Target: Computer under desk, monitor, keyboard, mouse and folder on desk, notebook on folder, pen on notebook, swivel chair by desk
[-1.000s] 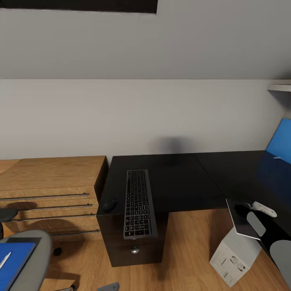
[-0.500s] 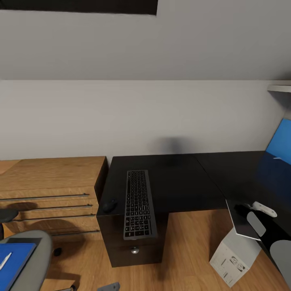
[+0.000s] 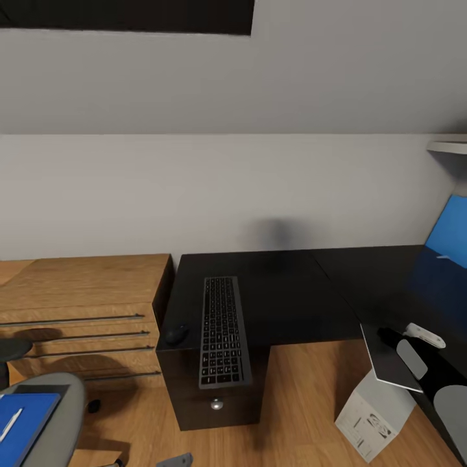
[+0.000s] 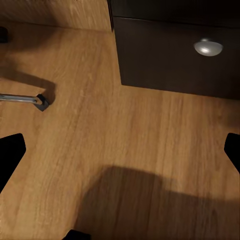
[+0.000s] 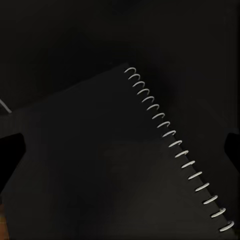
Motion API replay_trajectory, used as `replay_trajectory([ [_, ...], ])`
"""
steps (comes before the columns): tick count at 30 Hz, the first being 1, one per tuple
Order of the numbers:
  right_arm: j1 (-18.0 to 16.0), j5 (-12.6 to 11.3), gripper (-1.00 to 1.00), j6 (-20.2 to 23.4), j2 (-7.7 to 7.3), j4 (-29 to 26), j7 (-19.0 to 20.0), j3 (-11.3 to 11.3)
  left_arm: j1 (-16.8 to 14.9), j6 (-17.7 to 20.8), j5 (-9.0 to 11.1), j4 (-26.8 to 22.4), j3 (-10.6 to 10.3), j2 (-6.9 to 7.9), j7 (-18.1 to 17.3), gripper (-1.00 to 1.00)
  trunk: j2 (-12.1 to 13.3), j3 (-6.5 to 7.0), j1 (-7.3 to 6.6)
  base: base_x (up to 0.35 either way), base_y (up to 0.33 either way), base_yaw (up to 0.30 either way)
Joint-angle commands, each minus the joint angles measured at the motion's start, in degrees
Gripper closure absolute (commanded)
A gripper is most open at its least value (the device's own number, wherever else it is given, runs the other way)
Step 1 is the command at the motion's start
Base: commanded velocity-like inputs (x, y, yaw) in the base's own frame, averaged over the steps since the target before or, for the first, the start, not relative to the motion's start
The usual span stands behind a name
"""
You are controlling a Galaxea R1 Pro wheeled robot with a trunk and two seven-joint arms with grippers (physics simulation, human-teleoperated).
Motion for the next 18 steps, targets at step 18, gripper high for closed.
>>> replay_trajectory([
  [18, 1.59, 0.14, -1.00, -1.22, 1.82, -15.35, -1.56, 0.23, -0.07, -0.27, 0.61, 0.08, -0.36, 0.04, 0.49, -1.00, 7.20, 3.18, -3.96, 0.000, 0.000, 0.000],
])
